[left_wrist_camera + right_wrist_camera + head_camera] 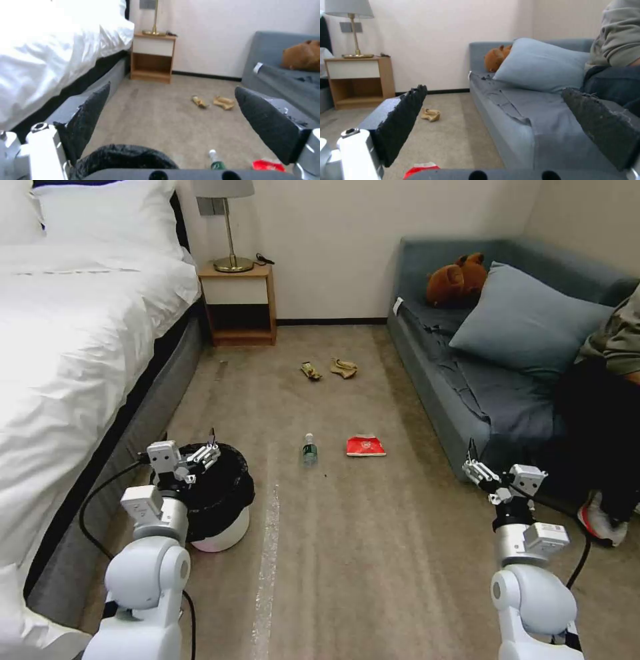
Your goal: Pick up the trash bin, then pick up the garbage on the floor and place it into the trash bin.
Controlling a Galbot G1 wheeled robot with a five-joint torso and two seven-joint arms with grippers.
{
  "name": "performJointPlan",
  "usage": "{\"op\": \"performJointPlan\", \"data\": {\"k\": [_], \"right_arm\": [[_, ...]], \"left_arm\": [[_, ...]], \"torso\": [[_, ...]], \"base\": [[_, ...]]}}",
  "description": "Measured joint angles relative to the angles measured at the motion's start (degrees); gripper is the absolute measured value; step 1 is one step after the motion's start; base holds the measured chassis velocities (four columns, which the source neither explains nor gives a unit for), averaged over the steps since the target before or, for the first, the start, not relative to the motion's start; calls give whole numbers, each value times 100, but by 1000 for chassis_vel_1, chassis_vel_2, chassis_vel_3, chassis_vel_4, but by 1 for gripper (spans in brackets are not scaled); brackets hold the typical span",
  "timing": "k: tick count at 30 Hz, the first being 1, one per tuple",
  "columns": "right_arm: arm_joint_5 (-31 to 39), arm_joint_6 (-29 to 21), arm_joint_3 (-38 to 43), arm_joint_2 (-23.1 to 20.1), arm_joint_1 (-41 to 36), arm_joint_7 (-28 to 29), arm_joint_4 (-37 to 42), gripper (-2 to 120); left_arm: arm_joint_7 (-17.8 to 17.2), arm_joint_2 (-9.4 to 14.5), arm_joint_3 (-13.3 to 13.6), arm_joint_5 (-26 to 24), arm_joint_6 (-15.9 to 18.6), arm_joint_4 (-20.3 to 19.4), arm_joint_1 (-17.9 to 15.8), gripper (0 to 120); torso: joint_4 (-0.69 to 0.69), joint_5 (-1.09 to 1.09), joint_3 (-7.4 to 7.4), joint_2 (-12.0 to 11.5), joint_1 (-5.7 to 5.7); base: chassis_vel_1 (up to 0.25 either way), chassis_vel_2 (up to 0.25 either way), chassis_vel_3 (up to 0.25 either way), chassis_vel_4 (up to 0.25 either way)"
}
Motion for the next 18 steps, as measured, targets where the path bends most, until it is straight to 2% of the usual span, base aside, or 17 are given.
{"op": "performJointPlan", "data": {"k": [8, 9, 10, 11, 12, 13, 15, 16, 18], "right_arm": [[-26, 25, -14, -12, 10, -3, -43, 100], [-30, 26, -24, -11, 13, -4, -45, 100], [-38, 33, -35, -7, 19, -4, -46, 100], [-38, 33, -35, -7, 19, -4, -46, 100], [-43, 40, -44, 0, 22, -5, -46, 100], [-43, 40, -44, 0, 22, -5, -46, 100], [-43, 50, -43, 2, 14, -8, -43, 100], [-43, 50, -43, 2, 14, -8, -43, 100], [-42, 67, -32, -1, 5, -12, -42, 100]], "left_arm": [[-76, -6, 4, -44, 41, -48, 26, 100], [-179, -17, -8, -97, 57, -38, 29, 100], [-427, -42, -44, -219, 92, 28, 36, 100], [-427, -42, -44, -219, 92, 28, 36, 100], [-742, -72, -88, -375, 137, 120, 42, 100], [-742, -72, -88, -375, 137, 120, 42, 100], [-1175, -117, -147, -587, 195, 251, 50, 100], [-1175, -117, -147, -587, 195, 251, 50, 100], [-1594, -161, -204, -794, 253, 373, 58, 100]], "torso": [[-1, -3, 0, 0, 0], [-1, -2, 0, 0, 0], [-1, -3, 0, 0, 0], [-1, -3, 0, 0, 0], [0, -3, 0, 0, 0], [0, -3, 0, 0, 0], [0, -3, 0, 0, 0], [0, -3, 0, 0, 0], [-1, -2, 0, 0, 0]], "base": [[0, 0, 0, 0], [0, 0, 0, 0], [0, 0, 0, 0], [0, 0, 0, 0], [0, 0, 0, 0], [0, 0, 0, 0], [0, 0, 0, 0], [0, 0, 0, 0], [0, 0, 0, 0]]}}
